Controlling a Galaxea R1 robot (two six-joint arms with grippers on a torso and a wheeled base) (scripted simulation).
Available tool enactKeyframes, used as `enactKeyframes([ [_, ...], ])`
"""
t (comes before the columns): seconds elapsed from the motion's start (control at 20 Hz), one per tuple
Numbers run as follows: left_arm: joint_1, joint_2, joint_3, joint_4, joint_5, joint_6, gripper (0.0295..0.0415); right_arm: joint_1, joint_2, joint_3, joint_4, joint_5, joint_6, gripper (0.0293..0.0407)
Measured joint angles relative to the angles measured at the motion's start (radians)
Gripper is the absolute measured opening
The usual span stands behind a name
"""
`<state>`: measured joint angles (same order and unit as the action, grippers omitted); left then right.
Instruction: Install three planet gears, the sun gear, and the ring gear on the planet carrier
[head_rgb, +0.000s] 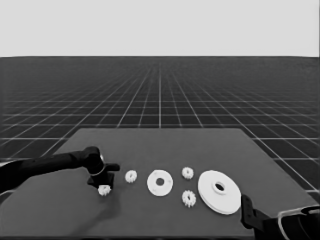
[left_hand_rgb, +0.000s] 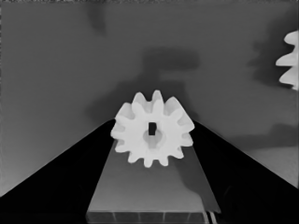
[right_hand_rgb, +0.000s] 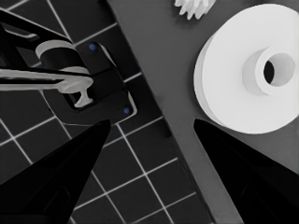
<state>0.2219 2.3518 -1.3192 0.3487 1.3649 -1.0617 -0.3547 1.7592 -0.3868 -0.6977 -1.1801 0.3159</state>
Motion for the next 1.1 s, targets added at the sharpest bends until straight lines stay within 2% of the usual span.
enactKeyframes([
  [0.1, 0.000, 0.000, 0.000, 0.000, 0.000, 0.000, 0.0312, 0.000, 0.000, 0.000, 0.000, 0.000, 0.000, 0.0385],
  [0.2, -0.130, -0.048, 0.110, -0.109, 0.083, -0.039, 0.0313, 0.000, 0.000, 0.000, 0.000, 0.000, 0.000, 0.0385],
  [0.3, -0.187, -0.057, 0.130, -0.156, 0.107, -0.046, 0.0312, 0.000, 0.000, 0.000, 0.000, 0.000, 0.000, 0.0385],
  [0.6, -0.213, -0.059, 0.135, -0.181, 0.119, -0.047, 0.0312, 0.000, 0.000, 0.000, 0.000, 0.000, 0.000, 0.0385],
  [0.65, -0.212, 0.088, 0.179, -0.156, 0.167, -0.315, 0.0312, 0.000, 0.000, 0.000, 0.000, 0.000, 0.000, 0.0385],
  [0.7, -0.211, 0.289, 0.153, -0.153, 0.193, -0.444, 0.0312, 0.000, 0.000, 0.000, 0.000, 0.000, 0.000, 0.0385],
  [0.8, -0.210, 0.490, 0.031, -0.156, 0.203, -0.490, 0.0312, 0.000, 0.000, 0.000, 0.000, 0.000, 0.000, 0.0385],
  [1.1, -0.209, 0.583, -0.066, -0.158, 0.202, -0.482, 0.0312, 0.000, 0.000, 0.000, 0.000, 0.000, 0.000, 0.0385],
])
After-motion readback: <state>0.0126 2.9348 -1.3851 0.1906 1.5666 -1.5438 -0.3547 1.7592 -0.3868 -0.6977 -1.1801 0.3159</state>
